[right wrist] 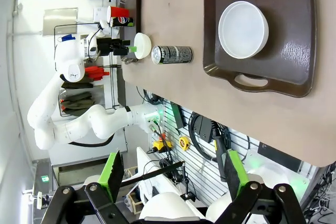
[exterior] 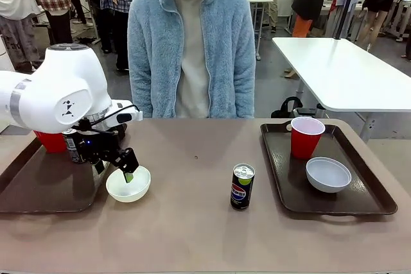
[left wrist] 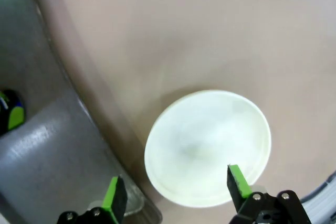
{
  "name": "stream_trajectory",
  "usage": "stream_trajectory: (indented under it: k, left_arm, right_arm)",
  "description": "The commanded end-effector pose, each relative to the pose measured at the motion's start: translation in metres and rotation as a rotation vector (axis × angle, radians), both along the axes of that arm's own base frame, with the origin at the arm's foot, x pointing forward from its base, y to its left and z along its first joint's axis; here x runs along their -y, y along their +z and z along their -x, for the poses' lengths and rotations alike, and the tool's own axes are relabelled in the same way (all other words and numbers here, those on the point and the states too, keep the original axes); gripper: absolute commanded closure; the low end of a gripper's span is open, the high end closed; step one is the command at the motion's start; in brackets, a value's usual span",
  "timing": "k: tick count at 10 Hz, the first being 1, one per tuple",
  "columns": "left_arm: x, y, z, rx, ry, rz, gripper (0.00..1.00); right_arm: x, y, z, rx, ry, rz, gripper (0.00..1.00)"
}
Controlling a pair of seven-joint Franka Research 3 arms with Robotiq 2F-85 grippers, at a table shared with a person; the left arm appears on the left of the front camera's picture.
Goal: Prepare tableware on both trays.
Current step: Pick up a Picnic Bowl from the table and place it on a Handle tray.
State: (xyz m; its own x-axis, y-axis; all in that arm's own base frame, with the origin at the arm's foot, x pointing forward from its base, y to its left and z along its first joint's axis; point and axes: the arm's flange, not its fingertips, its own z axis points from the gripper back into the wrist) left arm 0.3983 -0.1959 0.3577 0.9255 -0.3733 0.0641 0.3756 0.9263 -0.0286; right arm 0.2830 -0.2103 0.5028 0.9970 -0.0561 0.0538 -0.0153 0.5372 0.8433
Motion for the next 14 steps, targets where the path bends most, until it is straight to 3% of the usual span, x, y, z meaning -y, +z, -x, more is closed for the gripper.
stream_trajectory:
  k: [1, 3, 4, 5, 6, 7, 8, 14]
  left_arm:
    - [0.002, -0.014, -0.005, 0.044, 0.023, -0.045, 0.03]
    - [0.002, -0.025, -0.009, 0.045, 0.016, -0.044, 0.15]
    - [0.003, -0.025, -0.009, 0.054, 0.008, -0.037, 0.61]
    - [0.002, -0.025, -0.010, 0.060, 0.007, -0.025, 0.61]
    - [0.001, -0.023, -0.009, 0.065, 0.009, -0.014, 1.00]
    - [0.000, -0.022, -0.010, 0.063, 0.012, -0.008, 0.69]
    - [0.000, -0.023, -0.010, 0.058, 0.016, -0.011, 1.00]
    - [-0.005, -0.004, -0.005, 0.023, 0.066, -0.033, 0.99]
  right_arm:
    - [-0.003, -0.001, 0.001, 0.021, -0.008, -0.026, 0.00]
    - [-0.003, -0.001, 0.001, 0.021, -0.008, -0.026, 0.00]
    - [-0.003, -0.001, 0.001, 0.021, -0.008, -0.026, 0.00]
    - [-0.003, -0.001, 0.001, 0.021, -0.008, -0.026, 0.00]
    - [-0.003, -0.001, 0.001, 0.021, -0.008, -0.026, 0.00]
    - [-0.003, -0.001, 0.001, 0.021, -0.008, -0.026, 0.00]
    - [-0.003, -0.001, 0.001, 0.021, -0.008, -0.026, 0.00]
    - [-0.003, -0.001, 0.001, 0.021, -0.008, -0.026, 0.00]
